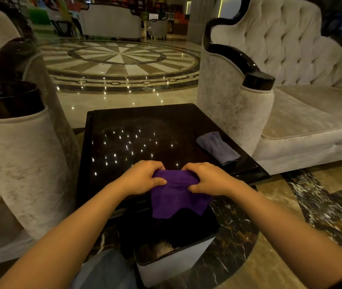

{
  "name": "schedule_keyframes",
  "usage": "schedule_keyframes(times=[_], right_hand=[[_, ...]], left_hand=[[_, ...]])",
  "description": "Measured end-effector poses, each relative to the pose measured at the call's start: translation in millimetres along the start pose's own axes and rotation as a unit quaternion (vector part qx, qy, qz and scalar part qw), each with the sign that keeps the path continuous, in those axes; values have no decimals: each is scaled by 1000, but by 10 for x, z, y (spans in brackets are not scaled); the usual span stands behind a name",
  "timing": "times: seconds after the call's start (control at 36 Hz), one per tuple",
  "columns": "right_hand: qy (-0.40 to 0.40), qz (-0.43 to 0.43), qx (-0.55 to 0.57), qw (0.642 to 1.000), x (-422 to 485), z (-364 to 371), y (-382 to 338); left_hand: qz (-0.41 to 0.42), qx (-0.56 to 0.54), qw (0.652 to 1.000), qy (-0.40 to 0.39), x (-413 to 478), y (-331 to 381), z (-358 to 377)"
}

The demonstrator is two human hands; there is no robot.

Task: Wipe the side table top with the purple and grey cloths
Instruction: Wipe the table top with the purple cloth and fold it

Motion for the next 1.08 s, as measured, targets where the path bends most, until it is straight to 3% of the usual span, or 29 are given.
schedule_keyframes(times=[0.22,0.33,0.44,0.56,0.64,0.75,0.83,0.92,1.06,1.08], right_hand=[[37,26,85,995,182,-65,169],[94,17,98,991,396,-339,192],[168,-20,64,984,627,-742,128],[205,-79,-7,976,776,-918,45],[166,-99,-82,978,808,-689,86],[56,-102,-147,982,721,-31,269],[-23,-56,-95,994,675,298,445],[-56,17,-15,998,942,307,715],[-111,74,70,989,976,310,744],[-102,64,67,991,1252,143,892]], left_hand=[[5,25,998,63,144,-10,-169],[29,43,991,123,319,77,-446],[55,80,974,203,490,196,-842],[67,71,971,217,584,191,-992],[37,90,980,172,639,-20,-766],[-26,99,993,51,618,-455,-153],[-77,71,994,-17,591,-670,147],[-123,13,992,-25,890,-847,171],[-139,-41,989,-3,952,-874,189],[-129,-45,990,25,1293,-881,117]])
Point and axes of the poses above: each hand's wrist, its own x-axis towards the middle knuckle, its own z-axis out of the palm, y = z × x, the point moved 7 cm from there along x, towards the middle knuckle, and after that the axes turned 12 degrees about y, right-handed, at the moved point
